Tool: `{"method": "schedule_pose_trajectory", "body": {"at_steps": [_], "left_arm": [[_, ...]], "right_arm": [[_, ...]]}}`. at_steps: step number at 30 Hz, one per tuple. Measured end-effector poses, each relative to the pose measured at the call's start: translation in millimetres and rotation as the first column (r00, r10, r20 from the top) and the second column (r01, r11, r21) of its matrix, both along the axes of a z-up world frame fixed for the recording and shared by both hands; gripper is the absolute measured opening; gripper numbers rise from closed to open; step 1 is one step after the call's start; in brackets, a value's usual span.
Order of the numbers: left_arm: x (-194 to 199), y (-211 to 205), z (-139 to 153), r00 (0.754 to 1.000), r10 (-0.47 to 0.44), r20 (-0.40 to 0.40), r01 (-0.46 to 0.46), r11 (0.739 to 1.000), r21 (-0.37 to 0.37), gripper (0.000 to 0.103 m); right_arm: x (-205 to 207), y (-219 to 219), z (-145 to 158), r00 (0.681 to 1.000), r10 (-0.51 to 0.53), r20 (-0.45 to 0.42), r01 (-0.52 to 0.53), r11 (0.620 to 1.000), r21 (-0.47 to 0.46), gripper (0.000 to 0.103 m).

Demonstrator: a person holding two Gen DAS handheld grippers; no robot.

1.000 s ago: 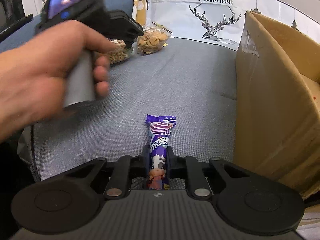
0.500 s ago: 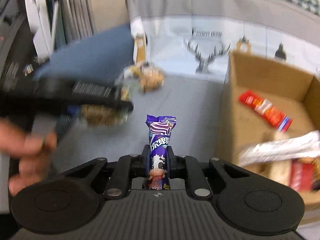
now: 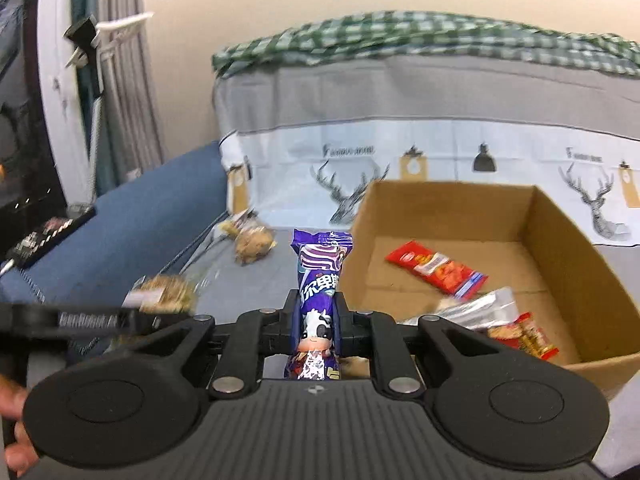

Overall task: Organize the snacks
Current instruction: 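Carry the purple candy and granola bag over the box with both tools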

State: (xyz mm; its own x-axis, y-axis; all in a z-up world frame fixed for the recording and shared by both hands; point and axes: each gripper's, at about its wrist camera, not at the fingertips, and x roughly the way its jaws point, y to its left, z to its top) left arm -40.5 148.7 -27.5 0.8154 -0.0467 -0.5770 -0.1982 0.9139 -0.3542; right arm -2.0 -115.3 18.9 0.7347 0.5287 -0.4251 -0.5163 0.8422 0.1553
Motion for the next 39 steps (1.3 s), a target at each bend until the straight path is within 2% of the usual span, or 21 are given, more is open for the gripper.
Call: {"method": "schedule_pose_trajectory", "body": {"at_steps": [3, 7, 18, 29, 34, 39], "left_arm": [[1, 1, -4, 1.000, 0.006, -0.013, -0.006, 1.000, -0.008, 0.083], [5, 2, -6, 1.000, 0.014, -0.016, -0.014, 1.000, -0.015, 0.083], [10, -2, -9, 1.000, 0.005, -0.030, -0.005, 1.000, -0.004, 0.083], [11, -12, -6, 0.999, -0.021, -0.032, 0.023, 0.998, 0.051, 0.083], [18, -20, 6, 0.996, -0.010, -0.085, 0.017, 0.996, 0.087, 0.083], [28, -36, 24, 0.994, -0.024, -0.104, 0.038, 0.991, 0.132, 0.083]], "right_arm": [[5, -8, -4, 0.999, -0.033, 0.010, 0.032, 0.999, 0.011, 0.015], [11, -16, -20, 0.998, -0.059, -0.027, 0.059, 0.998, 0.004, 0.015], [14, -26, -20, 0.997, -0.072, 0.001, 0.072, 0.997, 0.032, 0.016], [17, -35, -12, 0.994, -0.107, 0.018, 0.105, 0.991, 0.087, 0.016], [23, -48, -10, 0.988, -0.155, 0.017, 0.152, 0.981, 0.117, 0.016], [30, -62, -10, 0.978, -0.206, 0.024, 0.201, 0.970, 0.136, 0.016]]}}
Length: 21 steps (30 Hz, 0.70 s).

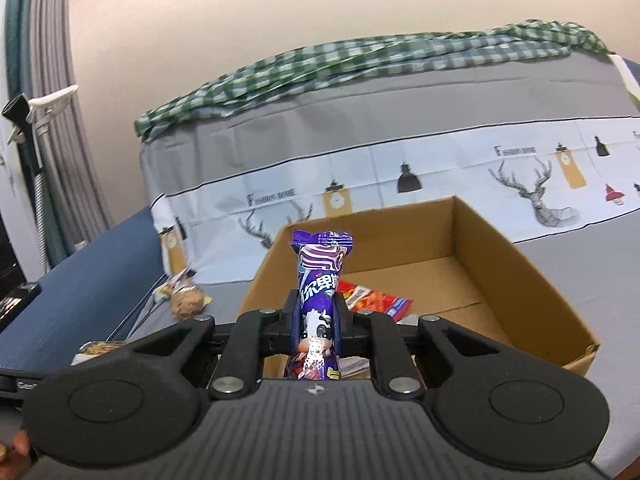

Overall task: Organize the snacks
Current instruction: 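Carry the purple candy and granola bag over the box with both tools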

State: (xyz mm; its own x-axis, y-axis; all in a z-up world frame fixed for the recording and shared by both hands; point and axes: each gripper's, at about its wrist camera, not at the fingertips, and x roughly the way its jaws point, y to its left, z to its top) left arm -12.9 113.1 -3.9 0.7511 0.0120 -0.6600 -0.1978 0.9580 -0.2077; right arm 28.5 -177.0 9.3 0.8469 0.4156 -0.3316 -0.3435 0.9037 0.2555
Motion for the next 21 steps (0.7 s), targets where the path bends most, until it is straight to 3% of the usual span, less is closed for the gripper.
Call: {"method": "schedule_pose_trajectory", "body": {"at_steps": [11, 21], "left_arm": [[15, -36, 30, 0.998, -0.056, 0.039, 0.054, 0.998, 0.037, 0.084], [40, -68, 66, 0.988, -0.096, 0.119, 0.095, 0.995, 0.016, 0.084]], "right_arm": [[10, -18, -1, 0.999, -0.045, -0.007, 0.046, 0.998, 0.041, 0.016], [18, -27, 0, 0.993, -0.115, -0.009, 0.115, 0.992, 0.044, 0.016]]}}
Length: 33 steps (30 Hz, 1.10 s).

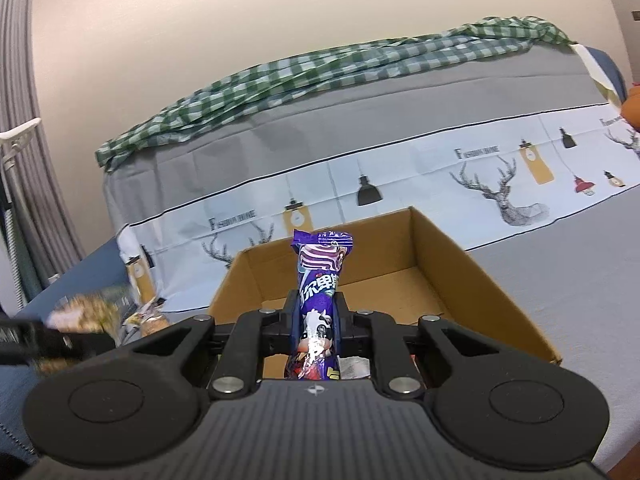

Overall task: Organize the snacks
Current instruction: 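Carry the purple candy and granola bag over the box with both tools, then open both tools to drop the snacks into the box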

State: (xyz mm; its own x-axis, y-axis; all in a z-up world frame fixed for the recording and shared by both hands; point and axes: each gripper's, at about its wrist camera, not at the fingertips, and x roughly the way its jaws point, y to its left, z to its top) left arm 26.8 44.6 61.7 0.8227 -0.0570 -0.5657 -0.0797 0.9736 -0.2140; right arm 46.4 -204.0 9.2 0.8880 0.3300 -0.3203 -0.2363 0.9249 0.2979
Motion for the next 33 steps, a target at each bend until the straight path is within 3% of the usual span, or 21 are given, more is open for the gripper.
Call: {"method": "schedule_pose_trajectory", "body": {"at_steps": [9, 10, 12, 13, 14, 15, 16, 20, 23, 27, 29, 33], "left_arm": [[40, -48, 41, 0.990, -0.101, 0.094, 0.105, 0.994, -0.032, 0.085], [44, -54, 45, 0.984, -0.133, 0.114, 0.138, 0.990, -0.030, 0.087], [54, -62, 53, 0.964, -0.226, 0.137, 0.233, 0.972, -0.034, 0.103], [58, -61, 58, 0.954, -0.259, 0.152, 0.269, 0.962, -0.051, 0.103], [58, -56, 63, 0.945, -0.273, 0.178, 0.288, 0.955, -0.067, 0.103], [56, -49, 68, 0.939, -0.283, 0.196, 0.300, 0.952, -0.066, 0.103], [54, -40, 73, 0.935, -0.285, 0.211, 0.303, 0.951, -0.056, 0.103], [34, 41, 85, 0.950, -0.188, 0.249, 0.198, 0.980, -0.014, 0.103], [23, 118, 88, 0.969, -0.038, 0.245, 0.011, 0.994, 0.113, 0.103], [23, 214, 81, 0.963, 0.159, 0.215, -0.217, 0.935, 0.280, 0.103], [26, 244, 74, 0.962, 0.189, 0.197, -0.241, 0.925, 0.292, 0.103], [29, 276, 50, 0.976, 0.171, 0.132, -0.200, 0.947, 0.251, 0.103]], "right_arm": [[6, -12, -2, 0.997, -0.081, 0.002, 0.081, 0.997, -0.005, 0.016], [7, -14, -2, 0.996, -0.086, 0.002, 0.086, 0.996, -0.002, 0.016], [7, -15, -2, 0.995, -0.104, 0.005, 0.104, 0.995, -0.006, 0.019], [8, -16, -2, 0.992, -0.124, 0.003, 0.124, 0.992, -0.016, 0.035], [9, -16, -3, 0.990, -0.141, -0.005, 0.141, 0.990, -0.025, 0.068], [9, -16, -3, 0.985, -0.171, -0.010, 0.171, 0.985, -0.035, 0.081], [8, -17, -3, 0.981, -0.194, -0.003, 0.193, 0.980, -0.040, 0.085], [4, -15, -5, 0.985, -0.175, 0.002, 0.175, 0.984, -0.041, 0.084], [1, -11, -5, 0.989, -0.147, 0.005, 0.147, 0.988, -0.053, 0.082], [-3, -6, -5, 0.994, -0.110, 0.007, 0.110, 0.993, -0.053, 0.082], [-5, 0, -4, 0.995, -0.097, 0.010, 0.097, 0.993, -0.060, 0.081], [-7, 15, -5, 0.997, -0.070, 0.021, 0.071, 0.993, -0.095, 0.080]]}}
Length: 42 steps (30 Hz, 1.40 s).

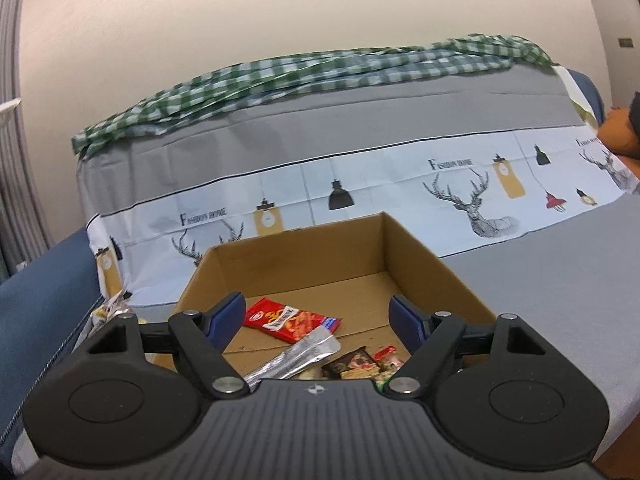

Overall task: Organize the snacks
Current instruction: 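Open both tools to drop the snacks into the box, then move both tools back to the remaining snacks on the sofa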

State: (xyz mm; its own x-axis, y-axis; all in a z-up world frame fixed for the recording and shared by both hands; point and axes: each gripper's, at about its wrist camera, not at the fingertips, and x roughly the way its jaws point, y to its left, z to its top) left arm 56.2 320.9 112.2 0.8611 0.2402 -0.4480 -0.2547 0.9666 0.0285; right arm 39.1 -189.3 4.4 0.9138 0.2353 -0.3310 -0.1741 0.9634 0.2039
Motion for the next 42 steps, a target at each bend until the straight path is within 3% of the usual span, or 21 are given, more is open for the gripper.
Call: {"method": "schedule_pose_trajectory", "body": {"at_steps": [3, 4, 6, 9, 13, 16, 18, 21, 25, 27, 28, 30, 31, 33, 36, 40, 42], "left_arm": [[-16, 14, -17, 0.986, 0.074, -0.148, -0.085, 0.994, -0.065, 0.103], [-29, 13, -15, 0.981, 0.104, -0.164, -0.118, 0.990, -0.078, 0.103], [-60, 6, -5, 0.990, 0.105, -0.096, -0.115, 0.987, -0.109, 0.103], [-84, -22, 8, 0.998, 0.058, 0.038, -0.055, 0.995, -0.082, 0.103], [-53, -70, 3, 0.990, -0.072, 0.118, 0.081, 0.994, -0.075, 0.103], [6, -93, -11, 0.983, -0.118, 0.143, 0.140, 0.977, -0.161, 0.092], [58, -91, -29, 0.991, -0.074, 0.114, 0.105, 0.949, -0.297, 0.059], [118, -72, -64, 0.999, 0.010, 0.050, 0.014, 0.881, -0.473, 0.026], [136, -43, -112, 0.995, 0.078, -0.068, -0.102, 0.855, -0.509, 0.025], [137, -27, -124, 0.991, 0.098, -0.091, -0.131, 0.843, -0.522, 0.025], [134, -19, -126, 0.986, 0.134, -0.101, -0.167, 0.835, -0.524, 0.025], [130, -1, -135, 0.971, 0.207, -0.116, -0.236, 0.794, -0.561, 0.025], [128, 7, -140, 0.963, 0.232, -0.134, -0.266, 0.764, -0.587, 0.025], [127, 22, -150, 0.949, 0.260, -0.177, -0.312, 0.716, -0.625, 0.025], [123, 33, -158, 0.941, 0.268, -0.204, -0.334, 0.667, -0.666, 0.025], [122, 41, -162, 0.949, 0.244, -0.199, -0.312, 0.630, -0.711, 0.026], [120, 44, -161, 0.952, 0.240, -0.190, -0.301, 0.614, -0.730, 0.026]], "right_arm": [[-1, 11, -1, 1.000, 0.023, 0.001, -0.023, 0.999, -0.026, 0.080], [-2, 14, -1, 1.000, 0.030, 0.001, -0.030, 0.999, -0.034, 0.080], [-4, 21, -1, 0.999, 0.046, 0.000, -0.046, 0.998, -0.050, 0.080], [-7, 29, -1, 0.997, 0.075, 0.002, -0.074, 0.995, -0.070, 0.080], [-11, 49, 5, 0.991, 0.132, 0.033, -0.128, 0.985, -0.112, 0.080], [-10, 72, 15, 0.982, 0.186, 0.041, -0.180, 0.977, -0.114, 0.080], [-6, 89, 24, 0.975, 0.218, 0.037, -0.214, 0.972, -0.093, 0.079], [9, 119, 38, 0.974, 0.227, 0.006, -0.227, 0.974, -0.023, 0.074], [40, 161, 46, 0.972, 0.229, -0.059, -0.226, 0.973, 0.052, 0.053], [61, 184, 44, 0.967, 0.235, -0.098, -0.228, 0.971, 0.079, 0.052], [74, 198, 41, 0.963, 0.243, -0.120, -0.233, 0.968, 0.091, 0.052], [99, 224, 31, 0.953, 0.251, -0.169, -0.234, 0.965, 0.114, 0.055], [114, 237, 23, 0.947, 0.252, -0.199, -0.230, 0.965, 0.126, 0.064], [141, 262, 4, 0.929, 0.256, -0.266, -0.221, 0.963, 0.155, 0.071], [180, 295, -29, 0.886, 0.269, -0.377, -0.213, 0.960, 0.184, 0.076], [211, 322, -60, 0.859, 0.271, -0.435, -0.205, 0.960, 0.191, 0.079], [223, 331, -71, 0.831, 0.314, -0.460, -0.222, 0.944, 0.244, 0.079]]}}
